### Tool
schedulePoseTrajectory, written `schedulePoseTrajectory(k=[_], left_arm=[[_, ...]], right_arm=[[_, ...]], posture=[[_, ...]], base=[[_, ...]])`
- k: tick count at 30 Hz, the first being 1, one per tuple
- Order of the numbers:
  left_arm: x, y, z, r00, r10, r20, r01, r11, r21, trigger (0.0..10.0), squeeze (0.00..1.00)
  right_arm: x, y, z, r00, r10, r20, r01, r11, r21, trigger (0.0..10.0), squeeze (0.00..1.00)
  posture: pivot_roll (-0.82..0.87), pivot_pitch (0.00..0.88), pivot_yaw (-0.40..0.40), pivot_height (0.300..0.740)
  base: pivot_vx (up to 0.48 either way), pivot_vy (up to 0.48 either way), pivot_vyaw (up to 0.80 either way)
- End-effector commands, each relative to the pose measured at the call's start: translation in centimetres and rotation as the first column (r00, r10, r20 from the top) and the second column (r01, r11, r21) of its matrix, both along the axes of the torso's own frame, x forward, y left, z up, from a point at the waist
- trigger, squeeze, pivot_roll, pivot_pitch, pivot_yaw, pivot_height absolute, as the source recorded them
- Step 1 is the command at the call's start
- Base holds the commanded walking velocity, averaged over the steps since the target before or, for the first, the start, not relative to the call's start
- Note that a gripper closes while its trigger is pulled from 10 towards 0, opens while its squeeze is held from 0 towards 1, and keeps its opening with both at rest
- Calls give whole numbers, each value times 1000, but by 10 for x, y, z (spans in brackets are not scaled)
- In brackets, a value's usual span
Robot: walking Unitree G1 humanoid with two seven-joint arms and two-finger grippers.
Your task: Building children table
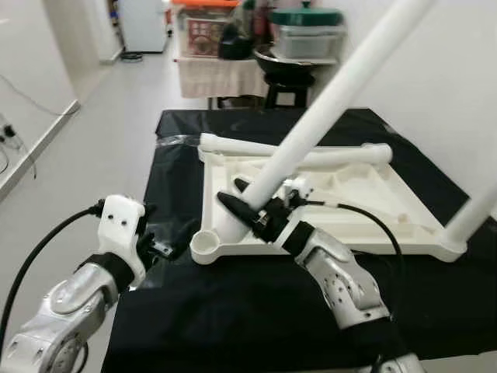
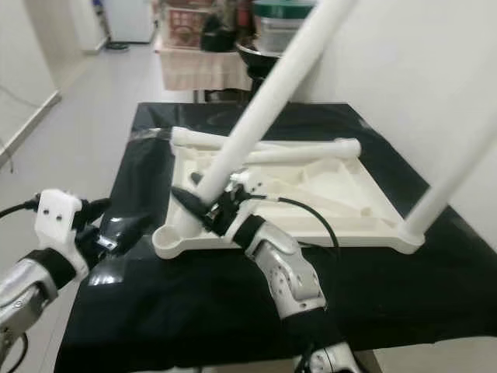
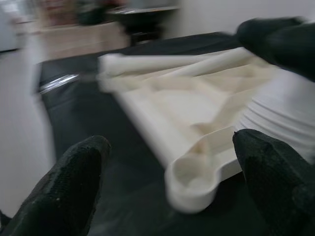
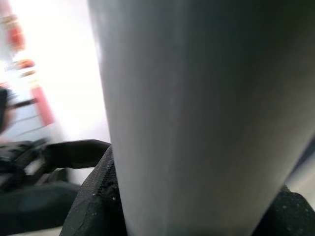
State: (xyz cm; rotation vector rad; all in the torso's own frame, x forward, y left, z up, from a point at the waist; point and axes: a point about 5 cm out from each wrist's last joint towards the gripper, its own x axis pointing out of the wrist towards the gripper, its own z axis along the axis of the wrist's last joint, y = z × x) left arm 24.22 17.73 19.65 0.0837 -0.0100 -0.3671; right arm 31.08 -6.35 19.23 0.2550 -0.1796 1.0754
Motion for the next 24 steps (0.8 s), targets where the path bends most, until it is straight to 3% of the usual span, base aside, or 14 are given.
schedulePoseTrajectory(k=[1, 7, 9, 12, 14, 16, 24], left_arm=[[-5, -3, 3, 1000, -6, 27, 6, 1000, 17, 10000, 0], [-12, -10, -3, 999, -37, 26, 36, 999, 33, 10000, 0], [-15, -12, -5, 999, -47, 24, 46, 998, 35, 10000, 0], [-19, -16, -5, 997, -78, 27, 78, 996, 34, 10000, 0], [-22, -21, -4, 993, -117, 25, 116, 992, 47, 10000, 0], [-26, -24, -5, 989, -149, 17, 147, 987, 61, 10000, 0], [-52, -31, -7, 973, -225, -48, 230, 964, 137, 10000, 0]], right_arm=[[-5, 10, 6, 995, 78, 64, -75, 996, -37, 10000, 0], [-3, 20, 5, 988, 135, 78, -130, 989, -65, 10000, 0], [0, 23, 4, 988, 134, 75, -128, 989, -77, 10000, 0], [13, 26, -3, 994, 85, 62, -75, 985, -154, 10000, 0], [30, 28, -11, 998, 5, 67, 13, 963, -269, 10000, 0], [41, 27, -12, 997, -39, 62, 57, 944, -324, 10000, 0], [61, 16, -1, 994, -107, 25, 110, 947, -303, 10000, 0]], posture=[[116, 17, -70, 740], [131, 36, -87, 740], [135, 45, -93, 740], [142, 53, -100, 740], [146, 64, -108, 740], [151, 73, -112, 740], [170, 136, -116, 740]], base=[[0, 0, 800], [0, 0, 773], [0, 0, 0], [0, 0, 0], [0, 0, 0], [0, 0, 0], [0, 0, 0]])
